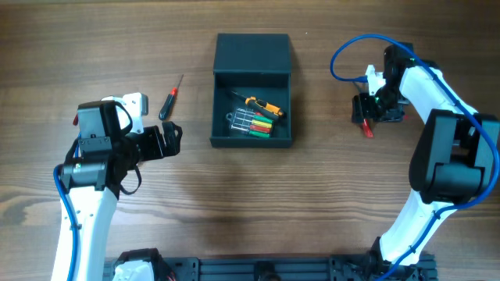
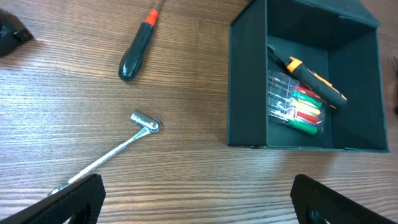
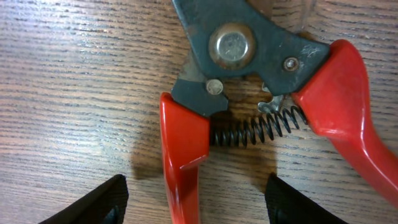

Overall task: Pack container
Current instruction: 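Lower the right gripper and grasp the red snips by one handle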

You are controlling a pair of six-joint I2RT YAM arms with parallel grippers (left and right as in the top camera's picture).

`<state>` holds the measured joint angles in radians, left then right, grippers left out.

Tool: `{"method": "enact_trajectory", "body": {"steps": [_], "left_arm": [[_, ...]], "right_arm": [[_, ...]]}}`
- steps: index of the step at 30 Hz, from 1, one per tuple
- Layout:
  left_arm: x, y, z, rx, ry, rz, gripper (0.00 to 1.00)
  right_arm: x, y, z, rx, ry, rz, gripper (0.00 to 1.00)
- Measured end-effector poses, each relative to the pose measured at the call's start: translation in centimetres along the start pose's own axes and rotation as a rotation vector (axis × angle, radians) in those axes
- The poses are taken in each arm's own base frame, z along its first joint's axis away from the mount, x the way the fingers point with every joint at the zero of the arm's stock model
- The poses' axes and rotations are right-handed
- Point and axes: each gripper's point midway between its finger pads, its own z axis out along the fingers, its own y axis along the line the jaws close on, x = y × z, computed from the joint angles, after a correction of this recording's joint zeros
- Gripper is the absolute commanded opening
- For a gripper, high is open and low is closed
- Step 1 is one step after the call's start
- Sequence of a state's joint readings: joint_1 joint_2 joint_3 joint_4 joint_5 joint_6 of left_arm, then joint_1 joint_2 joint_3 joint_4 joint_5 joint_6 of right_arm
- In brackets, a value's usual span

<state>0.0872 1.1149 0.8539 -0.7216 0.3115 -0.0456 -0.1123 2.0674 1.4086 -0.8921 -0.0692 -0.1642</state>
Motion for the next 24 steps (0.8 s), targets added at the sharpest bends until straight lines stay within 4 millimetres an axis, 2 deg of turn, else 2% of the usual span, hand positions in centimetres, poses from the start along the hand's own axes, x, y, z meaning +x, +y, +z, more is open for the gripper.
{"method": "enact_trajectory", "body": {"steps": [13,24], "left_arm": [[0.0,0.0,0.0,0.0,0.0,0.0,1.0],[0.0,0.0,0.0,0.0,0.0,0.0,1.0]], "right_arm": [[0.28,-0.33,0.1,0.035,0.015,0.079,0.72],[0.22,0.26,0.23,0.069,0.021,0.077,0.69]]}}
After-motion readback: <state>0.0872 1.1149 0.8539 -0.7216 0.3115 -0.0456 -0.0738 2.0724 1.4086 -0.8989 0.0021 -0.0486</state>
